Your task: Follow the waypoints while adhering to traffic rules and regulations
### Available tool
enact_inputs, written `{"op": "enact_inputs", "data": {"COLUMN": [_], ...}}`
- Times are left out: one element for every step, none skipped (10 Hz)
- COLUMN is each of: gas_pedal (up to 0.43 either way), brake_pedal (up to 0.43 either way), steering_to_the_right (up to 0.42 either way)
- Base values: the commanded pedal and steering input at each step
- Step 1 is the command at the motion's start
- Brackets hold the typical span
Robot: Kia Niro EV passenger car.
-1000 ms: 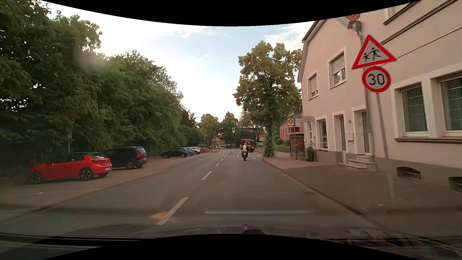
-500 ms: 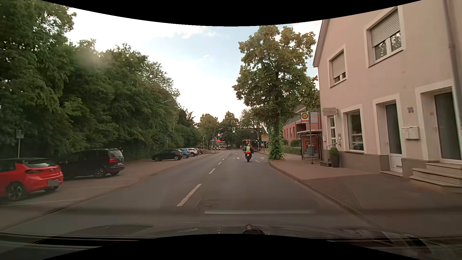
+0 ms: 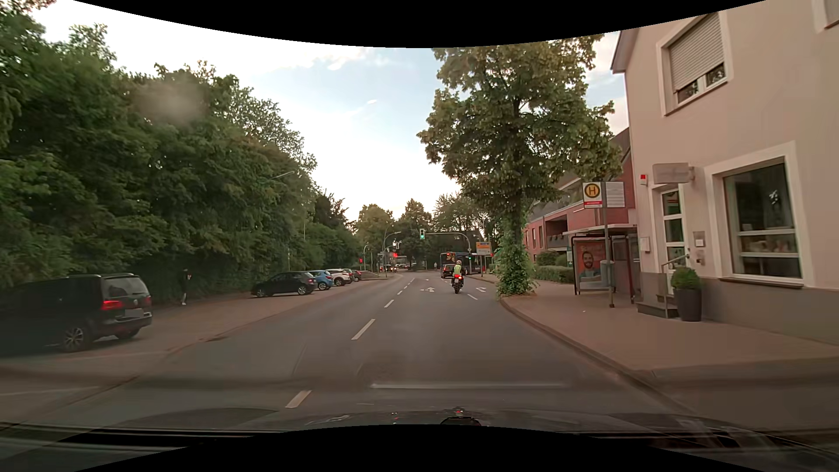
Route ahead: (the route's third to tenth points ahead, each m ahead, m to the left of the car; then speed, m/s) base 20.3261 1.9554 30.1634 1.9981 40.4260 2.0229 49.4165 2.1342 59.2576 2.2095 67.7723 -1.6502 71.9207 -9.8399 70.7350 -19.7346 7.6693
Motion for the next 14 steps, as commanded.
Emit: {"op": "enact_inputs", "data": {"gas_pedal": [0.079, 0.079, 0.079, 0.079, 0.079, 0.098, 0.118, 0.118, 0.118, 0.11, 0.11, 0.098, 0.079, 0.02], "brake_pedal": [0.0, 0.0, 0.0, 0.0, 0.0, 0.0, 0.0, 0.0, 0.0, 0.0, 0.0, 0.0, 0.0, 0.0], "steering_to_the_right": [0.013, 0.018, 0.023, 0.024, 0.024, 0.024, 0.024, 0.028, 0.029, 0.03, 0.033, 0.035, 0.035, 0.035]}}
